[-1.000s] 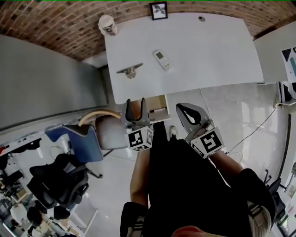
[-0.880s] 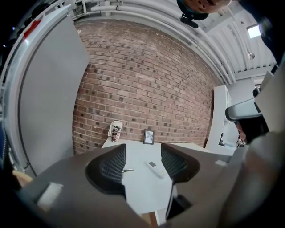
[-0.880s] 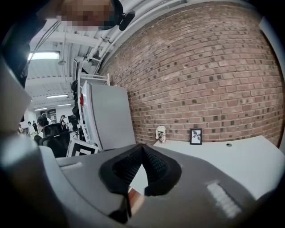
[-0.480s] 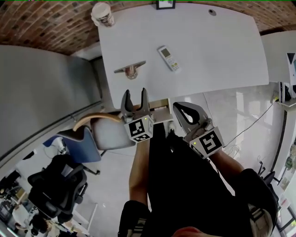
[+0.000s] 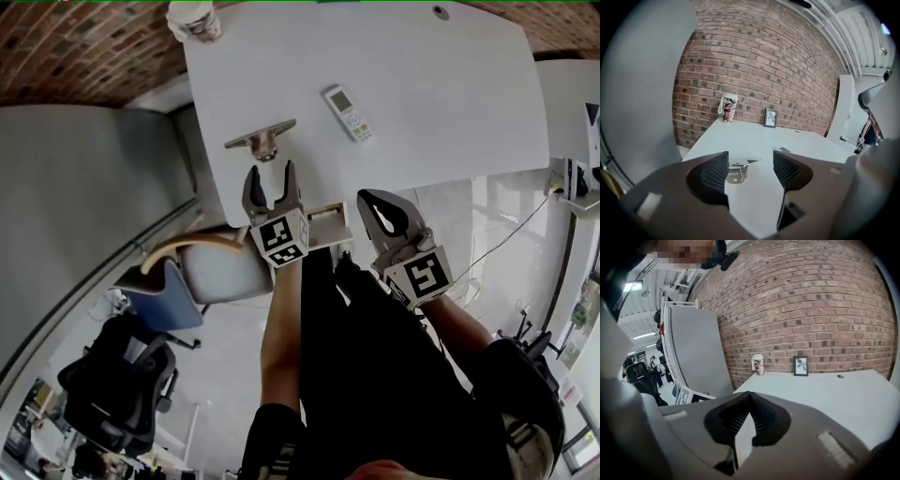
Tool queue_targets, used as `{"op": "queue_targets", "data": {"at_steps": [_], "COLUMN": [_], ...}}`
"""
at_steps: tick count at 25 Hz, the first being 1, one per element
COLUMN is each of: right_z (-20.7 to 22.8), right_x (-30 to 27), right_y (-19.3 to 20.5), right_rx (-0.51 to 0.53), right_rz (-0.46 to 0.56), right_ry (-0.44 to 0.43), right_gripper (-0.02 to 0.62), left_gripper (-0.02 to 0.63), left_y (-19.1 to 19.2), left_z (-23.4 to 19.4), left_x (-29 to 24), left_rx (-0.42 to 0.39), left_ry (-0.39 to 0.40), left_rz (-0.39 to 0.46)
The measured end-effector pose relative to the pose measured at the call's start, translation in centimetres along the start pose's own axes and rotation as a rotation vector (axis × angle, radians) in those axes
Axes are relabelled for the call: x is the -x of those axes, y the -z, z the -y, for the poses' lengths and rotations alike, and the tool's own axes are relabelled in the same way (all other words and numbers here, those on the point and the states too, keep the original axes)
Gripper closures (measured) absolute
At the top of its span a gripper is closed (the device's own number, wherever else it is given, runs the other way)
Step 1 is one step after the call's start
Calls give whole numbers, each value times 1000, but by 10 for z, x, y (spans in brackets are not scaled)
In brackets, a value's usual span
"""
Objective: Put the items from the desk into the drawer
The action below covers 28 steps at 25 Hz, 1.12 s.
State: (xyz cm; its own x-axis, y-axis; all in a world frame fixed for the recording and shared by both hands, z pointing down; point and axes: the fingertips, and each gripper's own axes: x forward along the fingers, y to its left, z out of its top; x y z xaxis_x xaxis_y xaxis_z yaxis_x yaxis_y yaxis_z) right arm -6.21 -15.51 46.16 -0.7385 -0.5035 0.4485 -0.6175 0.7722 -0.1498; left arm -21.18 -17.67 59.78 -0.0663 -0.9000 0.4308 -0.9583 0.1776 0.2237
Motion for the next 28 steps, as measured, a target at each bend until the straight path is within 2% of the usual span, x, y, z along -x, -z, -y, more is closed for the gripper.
{"op": "queue_targets", "data": {"at_steps": [9,17,19,23,28], "right_z": [13,19,21,26,31], "right_x": [-19,-22,-22,-18,-12], "right_y": [4,11,10,11,14], "right_rx": [-35,-62,-75,-91,-111], "right_rz": [-18,-43,-40,-37,-36], "right_ry": [26,41,51,64,80], "right_gripper": [592,592,592,592,592], "left_gripper": [239,232,235,304,305], "left_y": [20,36,39,41,41], "left_z": [-18,-28,-30,-34,-35], "left_x": [-44,-70,-75,-76,-76], "left_rx": [6,3,-2,-19,-32], "left_ry": [-41,-68,-76,-109,-109], "left_rz": [-87,-162,-183,-196,-191]}}
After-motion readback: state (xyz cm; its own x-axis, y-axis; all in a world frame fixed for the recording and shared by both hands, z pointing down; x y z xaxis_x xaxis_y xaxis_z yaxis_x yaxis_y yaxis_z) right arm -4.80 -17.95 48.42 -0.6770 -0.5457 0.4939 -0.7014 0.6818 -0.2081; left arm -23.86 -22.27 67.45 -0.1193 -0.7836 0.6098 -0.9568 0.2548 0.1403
